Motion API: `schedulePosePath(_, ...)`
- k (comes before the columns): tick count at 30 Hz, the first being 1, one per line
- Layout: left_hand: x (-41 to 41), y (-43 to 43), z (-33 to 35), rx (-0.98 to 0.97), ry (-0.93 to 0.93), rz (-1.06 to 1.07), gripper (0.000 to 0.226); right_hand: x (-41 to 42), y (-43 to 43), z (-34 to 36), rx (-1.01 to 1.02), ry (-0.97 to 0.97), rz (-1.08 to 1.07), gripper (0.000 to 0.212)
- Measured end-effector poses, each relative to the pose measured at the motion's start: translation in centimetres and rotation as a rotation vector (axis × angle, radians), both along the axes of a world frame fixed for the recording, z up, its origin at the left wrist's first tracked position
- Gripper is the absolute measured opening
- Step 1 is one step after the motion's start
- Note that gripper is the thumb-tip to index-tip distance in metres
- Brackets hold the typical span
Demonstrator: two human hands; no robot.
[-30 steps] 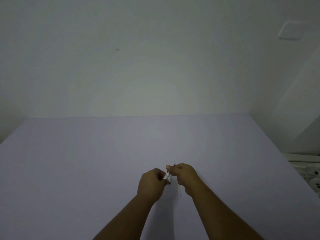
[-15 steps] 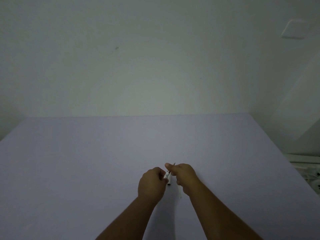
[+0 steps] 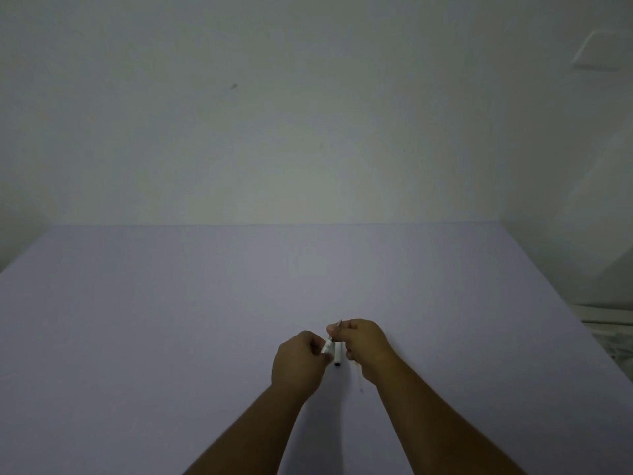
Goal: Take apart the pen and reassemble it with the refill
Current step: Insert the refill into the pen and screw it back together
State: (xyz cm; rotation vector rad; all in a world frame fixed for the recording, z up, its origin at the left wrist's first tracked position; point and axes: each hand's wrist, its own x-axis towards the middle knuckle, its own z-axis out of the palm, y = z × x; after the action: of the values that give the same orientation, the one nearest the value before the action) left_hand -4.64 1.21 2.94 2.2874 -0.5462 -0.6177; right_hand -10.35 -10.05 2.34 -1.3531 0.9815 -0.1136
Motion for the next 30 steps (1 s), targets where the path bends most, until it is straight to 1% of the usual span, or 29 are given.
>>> schedulePosePath(3,0.5,0.2,-0.5,-0.014,0.055,0.046,0.012,0.3,-0.7,-0.5,-0.022,0.017,0.017,0.019)
schedulePosePath(4,0.7,0.3,-0.7,-0.024,0.069,0.065,0.014,0.4,-1.0,-0.9,-0.067,0.032,-0.01,0.019)
schedulePosePath(6,1.1,0.8,-1.3,-0.037,0.097,0.105,0.019,0.7,-1.9,-2.2,-0.241,0.13,-0.058,0.021)
schedulePosePath(8,1.5,1.0,-1.8,-0.05,0.16,0.153,0.022,1.0,-2.3,-3.5,-0.397,0.269,0.001,0.026)
schedulePosePath(10,1.8,1.2,-2.3,-0.059,0.213,0.187,0.023,1.4,-2.0,-4.5,-0.486,0.364,0.097,0.026)
schedulePosePath(13,1.9,1.4,-3.0,-0.066,0.252,0.174,0.021,2.1,-1.4,-6.0,-0.538,0.448,0.144,0.026)
schedulePosePath(16,2.3,1.6,-3.6,-0.077,0.301,0.19,0.021,2.9,-0.8,-6.9,-0.633,0.527,0.18,0.026)
schedulePosePath(19,2.5,1.8,-3.8,-0.061,0.32,0.19,0.022,3.2,-0.2,-7.3,-0.698,0.556,0.216,0.027)
schedulePosePath(21,2.6,1.9,-3.9,-0.055,0.325,0.18,0.022,3.4,-0.1,-7.4,-0.682,0.516,0.183,0.026)
schedulePosePath(23,2.7,1.9,-3.9,-0.048,0.333,0.165,0.022,3.5,0.0,-6.6,-0.595,0.435,0.091,0.025)
schedulePosePath(25,2.8,1.8,-3.9,-0.048,0.342,0.16,0.022,3.8,-0.1,-5.3,-0.453,0.292,-0.012,0.018)
schedulePosePath(27,2.7,1.7,-3.7,-0.057,0.353,0.151,0.022,4.1,-0.5,-4.2,-0.333,0.157,-0.11,0.033)
schedulePosePath(28,2.6,1.7,-3.6,-0.063,0.358,0.144,0.022,4.2,-0.6,-3.7,-0.234,0.084,-0.177,0.033)
schedulePosePath(30,2.4,1.6,-3.4,-0.073,0.37,0.136,0.021,4.4,-0.9,-2.9,-0.07,-0.021,-0.271,0.023)
